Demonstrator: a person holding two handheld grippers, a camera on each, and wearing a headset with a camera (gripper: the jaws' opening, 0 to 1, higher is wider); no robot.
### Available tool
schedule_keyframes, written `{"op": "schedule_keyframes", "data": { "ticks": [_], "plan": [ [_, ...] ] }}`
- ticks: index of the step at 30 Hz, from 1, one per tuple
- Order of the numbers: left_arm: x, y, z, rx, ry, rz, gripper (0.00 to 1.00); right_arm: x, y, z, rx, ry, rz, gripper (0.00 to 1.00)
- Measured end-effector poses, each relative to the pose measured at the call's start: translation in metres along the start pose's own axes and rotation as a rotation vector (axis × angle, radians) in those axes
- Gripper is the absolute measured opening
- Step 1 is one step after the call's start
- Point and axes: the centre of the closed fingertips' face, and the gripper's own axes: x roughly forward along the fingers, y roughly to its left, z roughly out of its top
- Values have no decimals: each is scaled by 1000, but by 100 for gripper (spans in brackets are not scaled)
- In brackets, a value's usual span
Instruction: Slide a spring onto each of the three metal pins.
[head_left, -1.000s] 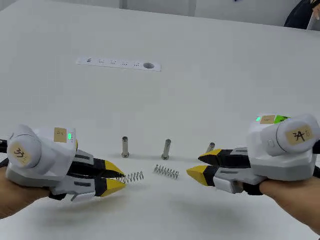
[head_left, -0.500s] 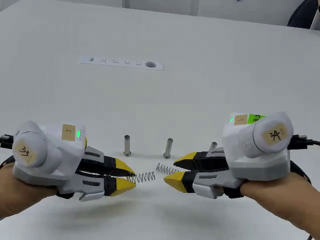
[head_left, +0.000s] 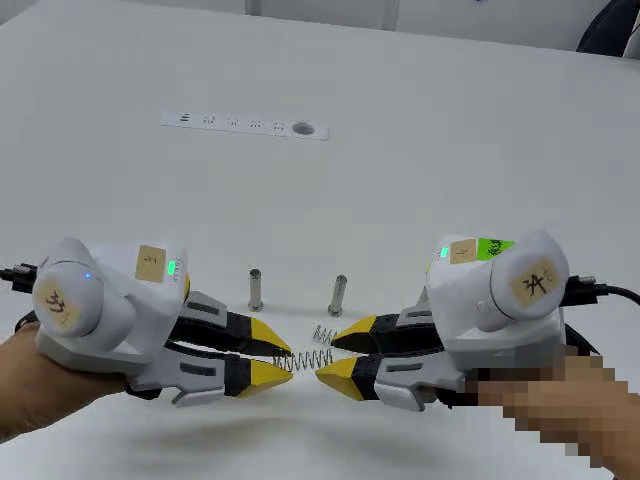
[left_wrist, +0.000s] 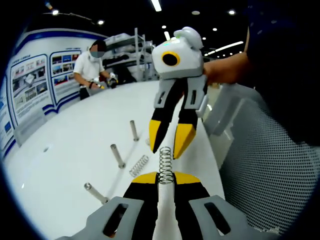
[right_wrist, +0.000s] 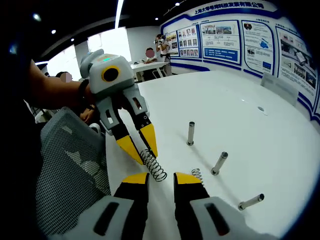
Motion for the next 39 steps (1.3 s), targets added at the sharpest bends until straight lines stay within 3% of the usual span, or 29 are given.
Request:
{"op": "schedule_keyframes", "data": {
  "ticks": [13, 26, 39],
  "plan": [
    [2, -3, 6, 9, -18, -11, 10, -1, 7, 0, -21, 3, 26, 14],
    [2, -3, 7, 7, -25, -10, 10, -6, 16, 17, -64, 4, 35, 12],
    [5, -4, 4, -6, -30, -9, 10, -2, 23, 26, -141, 57, 57, 12]
  ]
}}
